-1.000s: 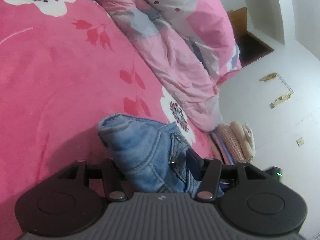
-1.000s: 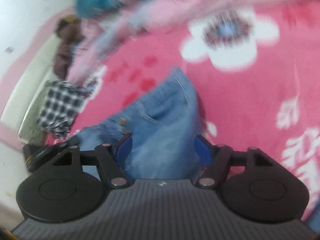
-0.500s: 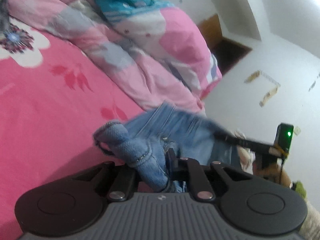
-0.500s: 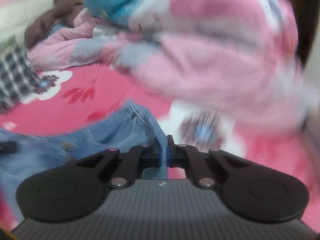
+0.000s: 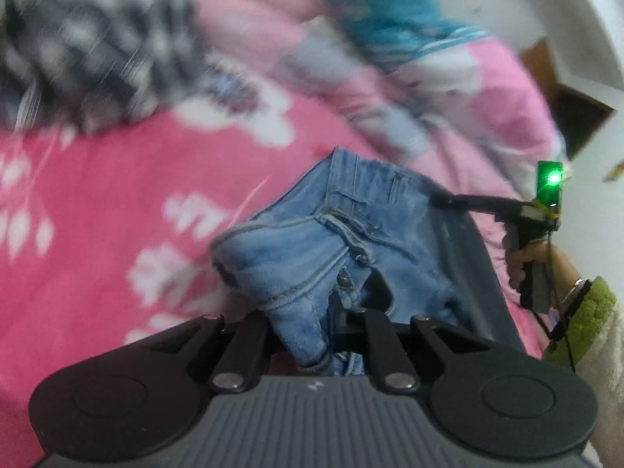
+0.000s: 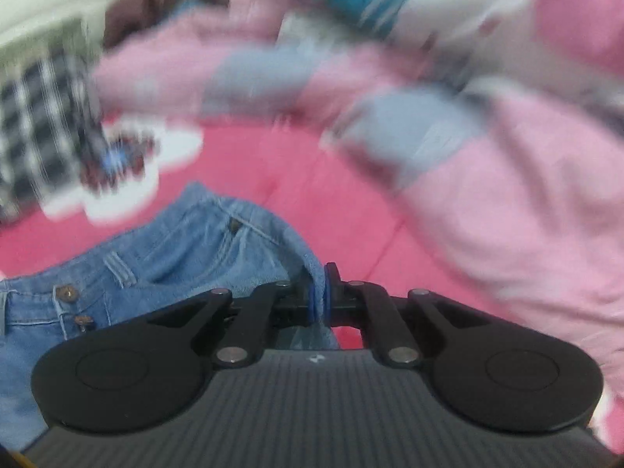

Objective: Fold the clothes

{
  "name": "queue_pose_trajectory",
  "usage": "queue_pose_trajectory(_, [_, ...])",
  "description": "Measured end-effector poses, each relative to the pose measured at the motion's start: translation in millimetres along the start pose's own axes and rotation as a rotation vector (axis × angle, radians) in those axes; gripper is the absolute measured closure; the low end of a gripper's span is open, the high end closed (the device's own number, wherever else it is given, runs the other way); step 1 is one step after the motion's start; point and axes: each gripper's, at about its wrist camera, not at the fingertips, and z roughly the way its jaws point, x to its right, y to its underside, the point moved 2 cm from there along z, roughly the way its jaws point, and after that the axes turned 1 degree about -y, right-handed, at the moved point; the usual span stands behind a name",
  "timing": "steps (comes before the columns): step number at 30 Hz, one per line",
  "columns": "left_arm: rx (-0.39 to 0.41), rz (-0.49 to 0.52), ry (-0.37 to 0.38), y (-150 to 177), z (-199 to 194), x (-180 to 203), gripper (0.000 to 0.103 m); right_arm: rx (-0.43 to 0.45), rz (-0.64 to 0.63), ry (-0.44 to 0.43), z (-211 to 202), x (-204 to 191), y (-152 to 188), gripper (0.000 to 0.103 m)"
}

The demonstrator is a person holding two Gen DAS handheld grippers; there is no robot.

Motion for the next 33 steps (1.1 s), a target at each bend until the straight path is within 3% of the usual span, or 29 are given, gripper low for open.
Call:
queue_pose_trajectory(2, [-0.018,-0.028,-0.025,2,2,-10,0.08,-0.073,-0.033,0.031,27,-5,15,0.089])
queue_pose_trajectory(4, [-0.031,-0.052,-0.049,3,3,-18,0.07,-0.063,-0.034,0.047,28,-1,22,0.075])
queue_pose_trajectory(5, [-0.022,-0.053,-0.058,2,-1,-19,0.061,-0.043,-0.016,0.049,22,4,23,0.057])
queue_pose_trajectory(6, [-0.009,-0.054,-0.071,1,-6,-20,0.053,-0.03,0.021,0.038,13,12,24,0.044])
queue_pose_trajectory(12, [0.171,-0.017,-0.174,-8,-58,-21,0.043,0.111,0.149,-0.042,-43,43,22,0.044])
queue_pose_trajectory(13, [0.199,0.011,-0.166,-11,-61,-15,0.043,0.139,0.142,-0.07,-50,39,19,0.044])
queue_pose_trajectory(16, [0.185,0.081,-0.057,-16,-47,12,0.044,0.203,0.092,-0.213,-65,12,4,0.045])
queue_pose_trajectory(19, [0.105,0.112,-0.029,-18,-9,34,0.054,0.183,-0.018,-0.322,-54,-31,-9,0.046])
queue_pose_trajectory(20, [0.081,0.107,-0.038,-18,5,37,0.06,0.164,-0.06,-0.331,-47,-46,-11,0.047])
queue_pose_trajectory(25, [0.009,0.065,-0.082,-14,39,32,0.064,0.092,-0.138,-0.352,-14,-85,-13,0.05])
queue_pose_trajectory(33, [0.072,0.034,-0.103,-12,59,33,0.065,0.037,-0.205,-0.315,23,-104,1,0.052])
